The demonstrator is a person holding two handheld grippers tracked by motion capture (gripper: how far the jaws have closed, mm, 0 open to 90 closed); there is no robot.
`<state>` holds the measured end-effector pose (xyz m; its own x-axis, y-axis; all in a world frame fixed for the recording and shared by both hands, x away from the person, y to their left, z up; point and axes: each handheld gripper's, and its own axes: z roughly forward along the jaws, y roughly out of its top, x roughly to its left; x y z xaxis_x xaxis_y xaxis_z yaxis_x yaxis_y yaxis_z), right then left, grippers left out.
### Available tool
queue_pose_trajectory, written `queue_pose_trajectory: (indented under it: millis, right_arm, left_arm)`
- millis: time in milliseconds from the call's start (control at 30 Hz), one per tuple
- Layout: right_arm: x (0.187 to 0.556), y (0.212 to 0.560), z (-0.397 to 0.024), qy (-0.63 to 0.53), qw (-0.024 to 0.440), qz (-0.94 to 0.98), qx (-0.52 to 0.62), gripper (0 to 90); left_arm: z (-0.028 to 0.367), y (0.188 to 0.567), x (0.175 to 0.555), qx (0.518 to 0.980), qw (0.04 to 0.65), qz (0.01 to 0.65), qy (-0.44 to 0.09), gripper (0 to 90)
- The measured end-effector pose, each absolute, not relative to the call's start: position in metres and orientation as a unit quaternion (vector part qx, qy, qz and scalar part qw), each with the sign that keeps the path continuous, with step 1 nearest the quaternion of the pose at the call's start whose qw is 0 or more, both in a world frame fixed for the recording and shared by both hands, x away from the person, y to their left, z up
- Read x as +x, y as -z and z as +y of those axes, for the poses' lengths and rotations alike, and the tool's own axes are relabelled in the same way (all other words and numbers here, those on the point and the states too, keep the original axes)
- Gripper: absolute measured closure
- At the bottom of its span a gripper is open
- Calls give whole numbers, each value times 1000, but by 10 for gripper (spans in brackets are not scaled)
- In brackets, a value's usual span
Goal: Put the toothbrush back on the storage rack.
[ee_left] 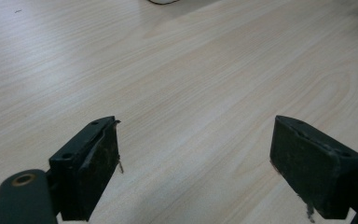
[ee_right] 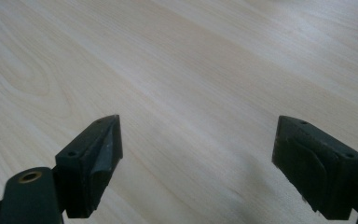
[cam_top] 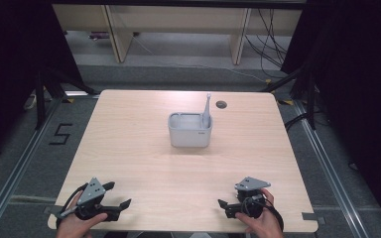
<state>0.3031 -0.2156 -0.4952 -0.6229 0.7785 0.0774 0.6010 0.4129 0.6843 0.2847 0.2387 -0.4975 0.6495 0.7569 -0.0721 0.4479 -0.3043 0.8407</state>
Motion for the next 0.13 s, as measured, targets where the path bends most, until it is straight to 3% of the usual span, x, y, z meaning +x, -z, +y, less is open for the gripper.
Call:
queue_pose_trajectory:
  millis: [133]
  right_arm:
    - [304,495,-216,-350,131,831,411,167]
  left_arm:
    - [239,498,285,789,450,382,-172,148]
